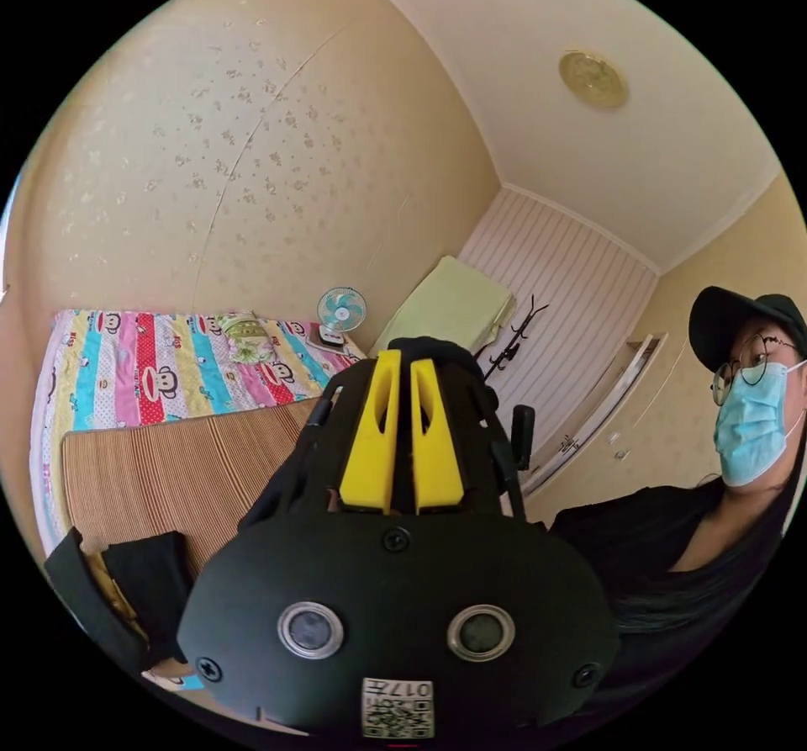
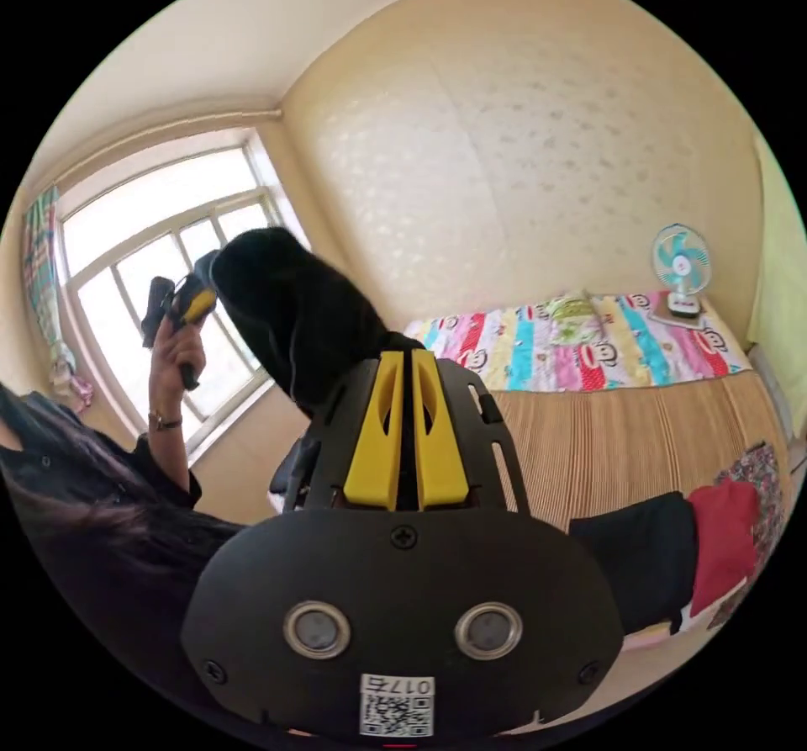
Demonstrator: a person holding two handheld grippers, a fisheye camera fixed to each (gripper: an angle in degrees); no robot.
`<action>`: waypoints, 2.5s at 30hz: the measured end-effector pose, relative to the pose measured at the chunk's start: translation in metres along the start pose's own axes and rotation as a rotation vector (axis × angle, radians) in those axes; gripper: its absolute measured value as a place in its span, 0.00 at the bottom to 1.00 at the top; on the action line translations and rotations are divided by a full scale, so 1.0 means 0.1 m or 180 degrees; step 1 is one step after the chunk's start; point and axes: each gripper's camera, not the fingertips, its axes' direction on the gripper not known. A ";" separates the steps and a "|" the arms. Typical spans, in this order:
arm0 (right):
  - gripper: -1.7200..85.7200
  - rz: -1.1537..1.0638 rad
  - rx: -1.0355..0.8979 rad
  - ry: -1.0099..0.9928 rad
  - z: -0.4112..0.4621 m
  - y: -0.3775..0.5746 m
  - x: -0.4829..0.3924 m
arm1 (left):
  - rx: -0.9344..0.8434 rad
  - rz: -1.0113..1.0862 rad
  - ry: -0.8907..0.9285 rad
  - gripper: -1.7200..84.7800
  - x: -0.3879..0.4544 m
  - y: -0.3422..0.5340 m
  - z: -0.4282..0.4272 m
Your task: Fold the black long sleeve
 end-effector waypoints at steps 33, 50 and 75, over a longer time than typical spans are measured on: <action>0.09 0.0077 -0.3966 -0.0088 5.62 0.32 1.30 | -0.3100 -0.1258 -0.1961 0.09 -4.21 1.53 2.17; 0.03 -0.0118 -0.4829 0.0604 4.67 1.33 0.94 | -0.2926 -0.2279 -0.2627 0.13 -3.63 2.63 -0.18; 0.08 0.1014 -0.5104 0.1490 4.67 1.10 1.34 | -0.1062 -0.3142 -0.3249 0.12 -3.42 0.94 -4.90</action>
